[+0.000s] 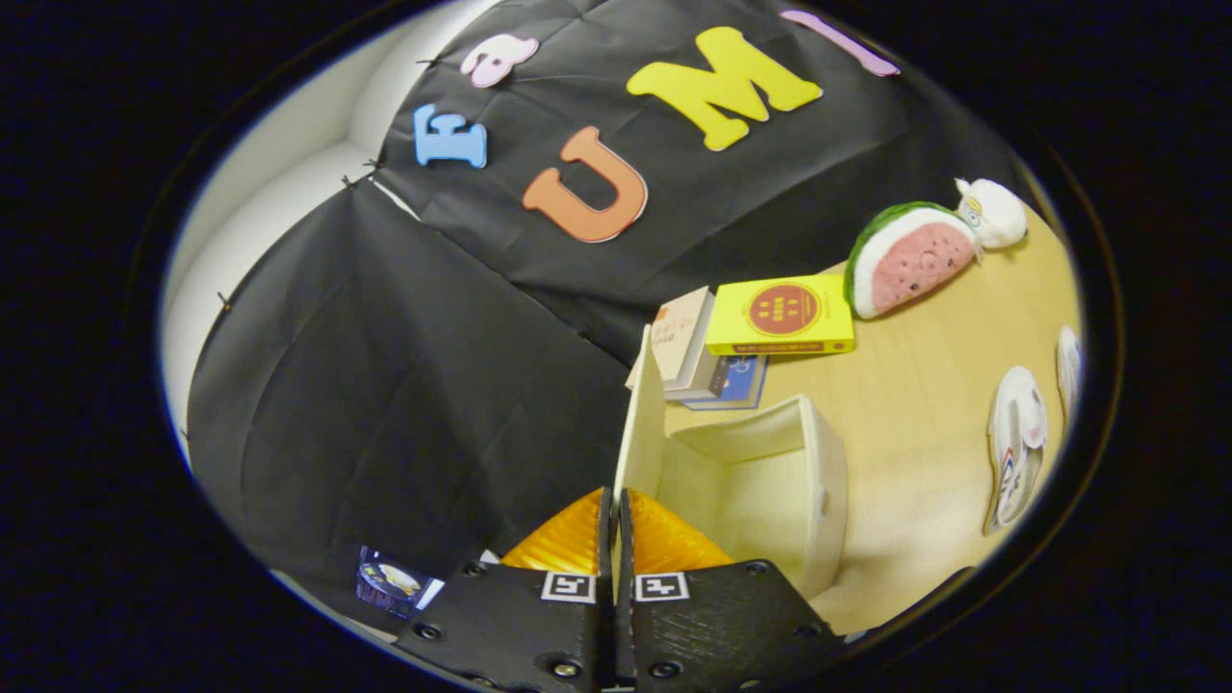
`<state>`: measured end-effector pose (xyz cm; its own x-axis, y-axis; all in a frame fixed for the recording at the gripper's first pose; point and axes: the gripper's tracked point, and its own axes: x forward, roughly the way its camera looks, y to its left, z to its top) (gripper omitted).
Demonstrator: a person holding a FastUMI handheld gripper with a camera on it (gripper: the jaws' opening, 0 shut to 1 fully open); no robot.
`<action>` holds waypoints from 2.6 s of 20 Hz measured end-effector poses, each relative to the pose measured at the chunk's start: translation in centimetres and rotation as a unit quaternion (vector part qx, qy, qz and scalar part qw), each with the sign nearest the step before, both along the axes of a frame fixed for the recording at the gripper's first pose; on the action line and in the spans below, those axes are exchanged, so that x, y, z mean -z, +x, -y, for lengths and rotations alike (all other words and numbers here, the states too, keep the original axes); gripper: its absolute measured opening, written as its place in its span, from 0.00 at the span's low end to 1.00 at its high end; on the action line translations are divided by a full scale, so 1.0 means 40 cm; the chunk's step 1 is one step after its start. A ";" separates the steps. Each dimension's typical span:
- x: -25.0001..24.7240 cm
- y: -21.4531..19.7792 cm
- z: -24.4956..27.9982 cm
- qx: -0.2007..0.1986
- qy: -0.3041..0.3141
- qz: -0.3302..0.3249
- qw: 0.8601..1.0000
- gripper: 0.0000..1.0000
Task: Open the storage box then place both shoes into the box .Put the left shoe in first, then the right shoe, with the right side of both shoes facing outward in a uniform manner.
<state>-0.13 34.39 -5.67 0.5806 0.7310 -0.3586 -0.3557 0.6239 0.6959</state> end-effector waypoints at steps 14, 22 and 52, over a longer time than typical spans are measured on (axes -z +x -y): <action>-0.133 -0.027 -0.364 -0.075 -0.078 0.155 0.982 0.71; -0.141 -0.009 -0.280 -0.036 -0.117 0.214 0.969 0.89; 0.623 0.059 0.905 0.167 -0.348 0.010 0.922 0.96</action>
